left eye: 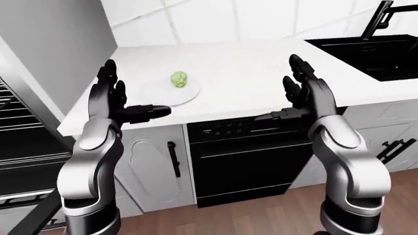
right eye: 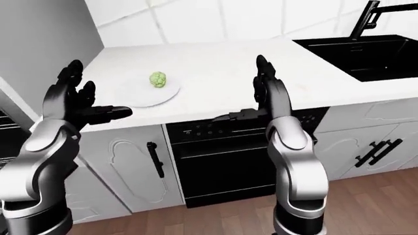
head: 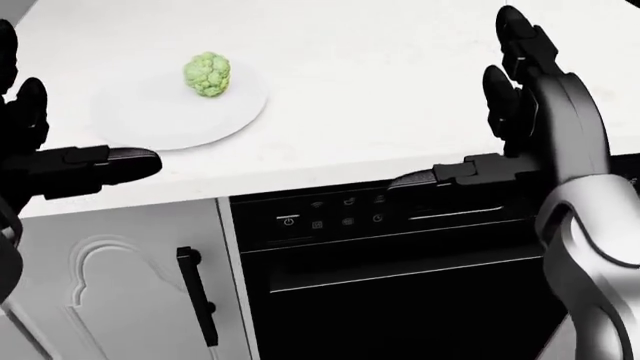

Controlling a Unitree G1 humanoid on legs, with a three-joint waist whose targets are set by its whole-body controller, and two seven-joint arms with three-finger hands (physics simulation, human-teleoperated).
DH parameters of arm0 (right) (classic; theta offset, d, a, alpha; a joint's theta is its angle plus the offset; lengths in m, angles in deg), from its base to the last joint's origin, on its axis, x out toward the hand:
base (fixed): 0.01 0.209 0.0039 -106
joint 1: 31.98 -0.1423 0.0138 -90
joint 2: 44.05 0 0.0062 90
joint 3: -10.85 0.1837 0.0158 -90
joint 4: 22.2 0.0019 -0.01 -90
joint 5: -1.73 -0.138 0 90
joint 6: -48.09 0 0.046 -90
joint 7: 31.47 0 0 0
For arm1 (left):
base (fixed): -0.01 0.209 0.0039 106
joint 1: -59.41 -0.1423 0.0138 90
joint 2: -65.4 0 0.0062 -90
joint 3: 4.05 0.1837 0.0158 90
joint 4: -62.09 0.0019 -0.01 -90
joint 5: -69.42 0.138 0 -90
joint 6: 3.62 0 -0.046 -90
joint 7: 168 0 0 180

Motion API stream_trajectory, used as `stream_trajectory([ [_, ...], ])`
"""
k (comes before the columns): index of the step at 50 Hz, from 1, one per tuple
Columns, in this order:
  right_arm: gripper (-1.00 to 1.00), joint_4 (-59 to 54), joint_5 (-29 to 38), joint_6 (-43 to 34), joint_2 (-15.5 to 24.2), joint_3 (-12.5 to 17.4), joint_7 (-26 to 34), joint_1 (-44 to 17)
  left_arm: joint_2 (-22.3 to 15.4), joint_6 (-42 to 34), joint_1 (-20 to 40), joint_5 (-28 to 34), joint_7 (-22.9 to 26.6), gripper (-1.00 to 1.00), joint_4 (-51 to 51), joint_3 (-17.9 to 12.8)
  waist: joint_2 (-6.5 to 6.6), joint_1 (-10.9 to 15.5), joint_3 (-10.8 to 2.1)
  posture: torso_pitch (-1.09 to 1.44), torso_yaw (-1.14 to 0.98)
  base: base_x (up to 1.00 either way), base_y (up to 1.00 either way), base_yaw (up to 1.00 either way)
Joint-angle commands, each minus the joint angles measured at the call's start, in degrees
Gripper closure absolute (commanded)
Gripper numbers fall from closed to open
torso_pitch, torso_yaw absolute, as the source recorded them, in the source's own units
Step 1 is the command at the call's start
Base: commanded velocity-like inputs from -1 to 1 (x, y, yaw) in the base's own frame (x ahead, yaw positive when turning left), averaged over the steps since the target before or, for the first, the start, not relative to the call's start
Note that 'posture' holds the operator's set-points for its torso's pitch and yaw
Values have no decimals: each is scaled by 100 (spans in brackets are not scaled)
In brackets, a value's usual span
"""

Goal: Place the broccoli on the top rack of the oven.

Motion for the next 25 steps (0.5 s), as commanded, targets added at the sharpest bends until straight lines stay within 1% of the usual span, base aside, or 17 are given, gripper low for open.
stream_trajectory([
  [1, -100, 152, 24, 184, 51, 40, -36, -134, -41, 173, 159, 1, 32, -100, -146, -12, 27, -18, -90, 0, 0, 12, 11, 0],
  [4, -100, 69, 61, 247, 30, -21, -38, -156, -69, 136, 201, 10, 44, -100, -150, -36, -172, 3, -52, 0, 0, 19, 9, 0],
  [5, -100, 45, 70, 245, 22, -39, -38, -182, -74, 141, 199, 7, 48, -100, -147, -45, -281, 12, -62, 0, 0, 20, 9, 0],
  [6, -100, 34, 88, 223, 25, -68, -33, -225, -70, 162, 169, 0, 54, -100, -150, -62, -430, 14, -103, 0, 0, 20, 9, 0],
  [7, -100, 8, 106, 226, 24, -80, -29, -265, -69, 187, 145, -10, 58, -100, -145, -81, -490, 17, -91, 0, 0, 20, 9, 0],
  [8, -100, -30, 120, 249, 25, -87, -21, -288, -74, 188, 131, -16, 62, -100, -151, -85, -283, -25, -58, 0, 0, 21, 10, 0],
  [9, -100, -51, 131, 262, 13, -96, -22, -302, -79, 176, 129, -23, 62, -100, -161, -89, -361, 31, -67, 0, 0, 20, 11, 0],
  [10, -100, -80, 146, 279, -12, -125, -26, -317, -101, 166, 149, -33, 68, -100, -156, -104, -357, 8, -107, 0, 0, 21, 11, 0],
  [12, -100, -150, 161, 312, -4, -121, 0, -362, -103, 195, 162, -25, 58, -100, -118, -89, -285, 18, -144, 0, 0, 21, 12, 0],
  [14, -100, -144, 163, 300, 4, -95, 18, -364, -67, 246, 149, -5, 45, -100, -79, -43, -191, 4, -92, 0, 0, 21, 13, 0],
  [16, -100, -161, 162, 343, 9, -74, 39, -324, -67, 249, 199, 11, 40, -100, -25, -22, -56, -24, -57, 0, 0, 22, 12, 0],
  [18, -100, -151, 151, 336, 24, -46, 55, -315, -65, 171, 247, 13, 21, -100, -67, -2, 167, -67, -77, 0, 0, 21, 13, 0],
  [19, -100, -199, 147, 403, 36, -23, 70, -296, -59, 189, 243, 28, 24, -100, -53, 10, 332, -88, -127, 0, 0, 23, 12, 0],
  [20, -100, -215, 141, 419, 37, -15, 70, -295, -58, 177, 252, 33, 23, -100, -55, 14, 563, -91, -197, 0, 0, 24, 12, 0],
  [21, -100, -212, 137, 420, 36, -14, 64, -290, -55, 195, 251, 43, 30, -100, -41, 21, 322, -18, -112, 0, 0, 27, 11, 0],
  [22, -100, -217, 132, 434, 35, -8, 59, -279, -59, 140, 283, 40, 22, -100, -69, 17, 423, -65, -58, 0, 0, 27, 10, 0],
  [25, -100, -181, 127, 412, 32, -17, 40, -264, -49, 176, 283, 55, 33, -100, -39, 29, 311, -8, -80, 0, 0, 28, 9, 0],
])
